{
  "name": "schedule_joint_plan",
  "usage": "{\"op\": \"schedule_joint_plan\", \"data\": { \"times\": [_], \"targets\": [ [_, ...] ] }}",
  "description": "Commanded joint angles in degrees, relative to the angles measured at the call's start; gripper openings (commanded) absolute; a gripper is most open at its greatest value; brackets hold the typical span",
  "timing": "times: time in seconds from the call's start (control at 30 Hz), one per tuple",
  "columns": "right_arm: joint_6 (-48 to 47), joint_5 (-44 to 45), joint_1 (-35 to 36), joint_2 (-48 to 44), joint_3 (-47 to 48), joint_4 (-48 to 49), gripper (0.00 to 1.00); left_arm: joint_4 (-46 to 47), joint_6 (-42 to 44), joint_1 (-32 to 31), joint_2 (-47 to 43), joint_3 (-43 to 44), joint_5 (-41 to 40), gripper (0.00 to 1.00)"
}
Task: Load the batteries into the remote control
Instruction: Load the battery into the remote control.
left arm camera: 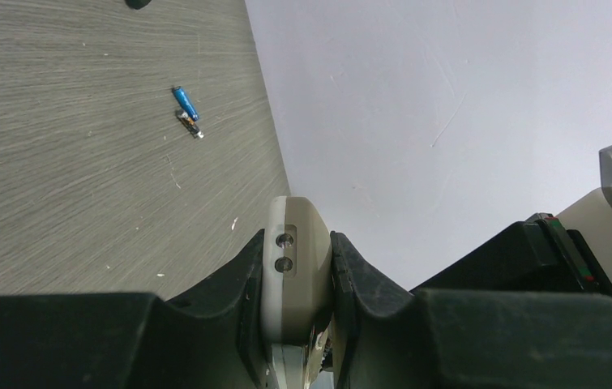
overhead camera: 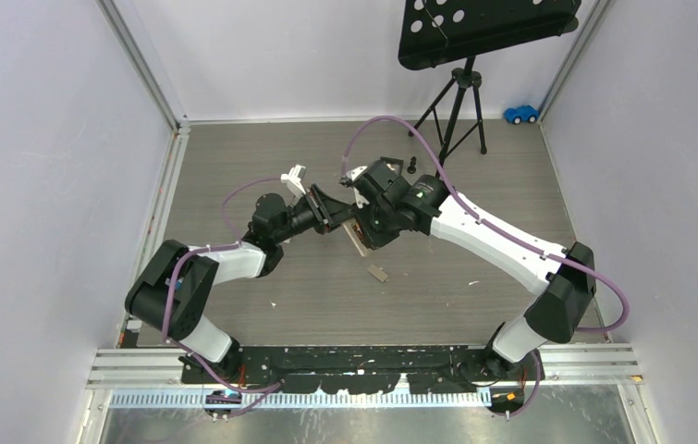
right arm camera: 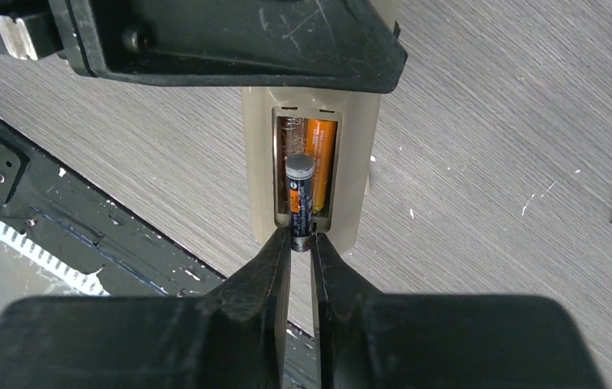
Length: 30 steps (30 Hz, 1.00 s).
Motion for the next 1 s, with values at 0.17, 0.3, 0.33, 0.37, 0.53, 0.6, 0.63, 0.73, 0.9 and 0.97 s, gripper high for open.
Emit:
{"op": "schedule_joint_plan", "data": {
  "times": [0.17,0.3,0.33,0.37,0.53,0.6,0.63,0.73,0.9,0.97],
  "targets": [
    [-1.5,-3.7,0.3,-0.2,1.1,2.0,0.22,4.6,-0.8,-0.5,-1.2,0.7,-0.3,0.0],
    [-1.3,-3.3,0.4,0.0,1.0,2.4,0.22,4.6,-1.3,-0.5,-1.1,0.6,-0.3,0.0],
    [-1.1,-3.1,0.3,-0.2,0.9,2.7,0.22,4.6,-1.4,-0.5,-1.1,0.7,-0.4,0.0],
    [-0.9,-3.0,0.3,-0.5,0.7,3.2,0.23,4.6,-1.6,-0.5,-1.1,0.6,-0.5,0.0],
    [0.7,-2.0,0.4,-3.1,-0.6,6.5,0.22,4.3,-3.5,-0.5,-1.5,0.5,-1.1,0.0],
    [1.4,-2.0,0.3,-4.6,-1.5,8.1,0.28,3.6,-4.9,-0.5,-1.9,0.5,-1.3,0.0],
    [1.7,-2.0,0.4,-5.5,-2.1,8.8,0.33,3.4,-5.6,-0.5,-2.2,0.5,-1.5,0.0],
    [3.1,0.8,0.3,-8.7,-3.9,10.9,0.48,2.2,-7.1,-0.5,-3.4,0.6,-2.1,0.0],
    [5.4,2.3,0.2,-14.2,-6.2,13.1,0.56,-2.7,-7.1,-0.5,-6.8,1.3,-3.3,0.0],
    [7.4,3.9,0.1,-16.9,-8.1,15.3,0.56,-4.8,-7.3,-0.4,-8.2,1.5,-4.1,0.0]
  ]
}}
